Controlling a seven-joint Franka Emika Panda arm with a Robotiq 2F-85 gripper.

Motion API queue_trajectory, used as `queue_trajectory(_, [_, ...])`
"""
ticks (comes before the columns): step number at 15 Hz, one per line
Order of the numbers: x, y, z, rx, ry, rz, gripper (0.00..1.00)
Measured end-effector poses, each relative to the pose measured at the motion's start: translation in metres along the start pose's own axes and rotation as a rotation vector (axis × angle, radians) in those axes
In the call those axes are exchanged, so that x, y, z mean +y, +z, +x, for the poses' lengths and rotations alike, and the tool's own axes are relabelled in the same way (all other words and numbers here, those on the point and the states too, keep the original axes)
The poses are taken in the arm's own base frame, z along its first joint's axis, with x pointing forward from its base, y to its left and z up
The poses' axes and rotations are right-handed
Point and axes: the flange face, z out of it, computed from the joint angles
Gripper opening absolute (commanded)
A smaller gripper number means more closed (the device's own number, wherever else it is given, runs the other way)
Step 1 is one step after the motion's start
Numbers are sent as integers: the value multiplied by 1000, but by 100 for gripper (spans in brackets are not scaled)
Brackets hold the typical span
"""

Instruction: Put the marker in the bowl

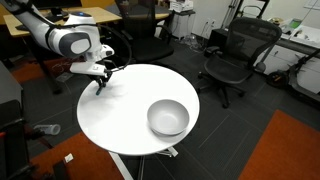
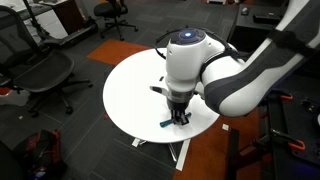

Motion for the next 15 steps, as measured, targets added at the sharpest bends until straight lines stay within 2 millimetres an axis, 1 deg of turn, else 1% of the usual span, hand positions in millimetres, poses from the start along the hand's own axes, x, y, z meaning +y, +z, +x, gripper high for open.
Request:
queue_trajectory(1, [0,0,0,0,3,0,4])
queue_trajectory(4, [4,-1,-1,-2,51,-11,5])
queue_trajectory(6, [13,-9,-3,2,106,-32,5])
queue_trajectory(7, [19,-17,-3,10,137,-47,5])
queue_trajectory(9, [33,-40,-5,28,197,-95,5])
queue_trajectory(11, [49,-70,-9,49,250,-151,5])
queue_trajectory(13, [65,-101,-17,67,292,-212,5])
queue_trajectory(15, [81,-128,-29,76,327,-270,5])
